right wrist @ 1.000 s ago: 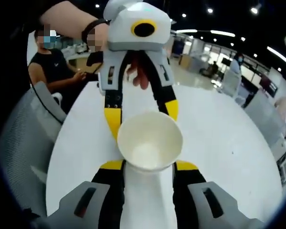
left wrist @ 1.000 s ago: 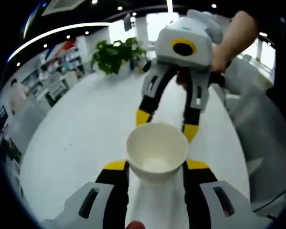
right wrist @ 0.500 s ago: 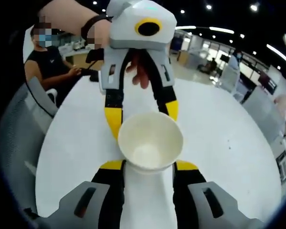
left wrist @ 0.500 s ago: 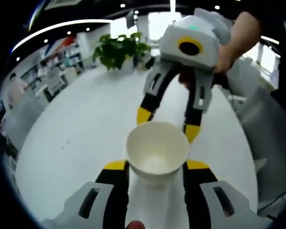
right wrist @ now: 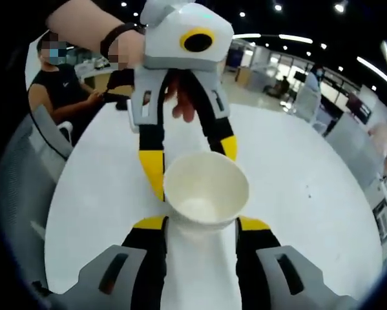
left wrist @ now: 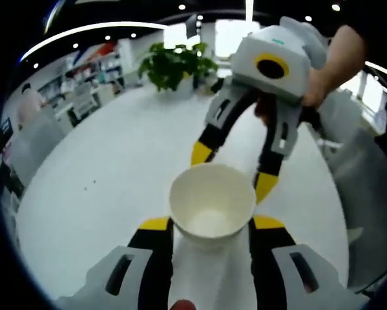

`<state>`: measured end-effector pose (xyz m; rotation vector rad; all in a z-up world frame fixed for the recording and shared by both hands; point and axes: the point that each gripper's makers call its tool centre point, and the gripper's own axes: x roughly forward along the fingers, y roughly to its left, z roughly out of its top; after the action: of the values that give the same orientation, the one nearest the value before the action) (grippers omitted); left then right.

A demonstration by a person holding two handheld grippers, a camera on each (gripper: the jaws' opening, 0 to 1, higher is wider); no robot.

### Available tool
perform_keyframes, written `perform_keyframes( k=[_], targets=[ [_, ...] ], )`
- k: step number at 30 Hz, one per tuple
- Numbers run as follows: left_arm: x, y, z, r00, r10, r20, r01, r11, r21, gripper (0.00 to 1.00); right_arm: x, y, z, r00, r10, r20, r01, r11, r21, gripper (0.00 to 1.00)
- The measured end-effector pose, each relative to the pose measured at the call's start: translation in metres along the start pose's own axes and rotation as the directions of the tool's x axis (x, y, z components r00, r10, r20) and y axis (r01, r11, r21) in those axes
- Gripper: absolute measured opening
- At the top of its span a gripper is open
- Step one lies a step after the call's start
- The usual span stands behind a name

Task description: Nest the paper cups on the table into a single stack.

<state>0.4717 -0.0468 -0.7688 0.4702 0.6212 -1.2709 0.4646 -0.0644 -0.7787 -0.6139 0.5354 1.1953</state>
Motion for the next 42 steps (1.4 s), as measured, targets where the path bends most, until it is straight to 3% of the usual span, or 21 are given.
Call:
perform_keyframes(
  k=[8, 16, 22, 25, 36, 42],
  targets=[
    [-0.006, 0.003, -0.005, 0.999, 0.036, 0.003, -0.036, 0.999, -0.020, 0.45, -0.009, 0.002, -0.012, 1.000, -0.019, -0.022, 0.020, 0.999, 0.041, 0.47],
    [-0.024, 0.006, -0.008, 0.996, 0.083, 0.020, -0.082, 0.995, -0.048, 0.49, -0.025, 0.006, -0.011, 0.999, -0.051, 0.000, 0.051, 0.993, 0.111, 0.51],
    [-0.044, 0.002, -0.011, 0.987, 0.142, 0.071, -0.133, 0.984, -0.115, 0.53, -0.038, 0.013, -0.014, 0.998, -0.067, -0.006, 0.067, 0.991, 0.119, 0.53],
    [-0.054, -0.006, -0.014, 0.980, 0.173, 0.102, -0.152, 0.971, -0.184, 0.57, -0.047, 0.018, -0.014, 0.996, -0.085, 0.006, 0.084, 0.986, 0.147, 0.56],
    [-0.085, -0.032, -0.024, 0.966, 0.218, 0.137, -0.189, 0.962, -0.198, 0.67, -0.074, 0.033, -0.008, 0.988, -0.150, 0.024, 0.143, 0.971, 0.191, 0.66],
    [-0.100, -0.046, -0.025, 0.956, 0.243, 0.165, -0.206, 0.955, -0.214, 0.76, -0.091, 0.045, -0.009, 0.975, -0.213, 0.060, 0.189, 0.943, 0.272, 0.75]
  ],
)
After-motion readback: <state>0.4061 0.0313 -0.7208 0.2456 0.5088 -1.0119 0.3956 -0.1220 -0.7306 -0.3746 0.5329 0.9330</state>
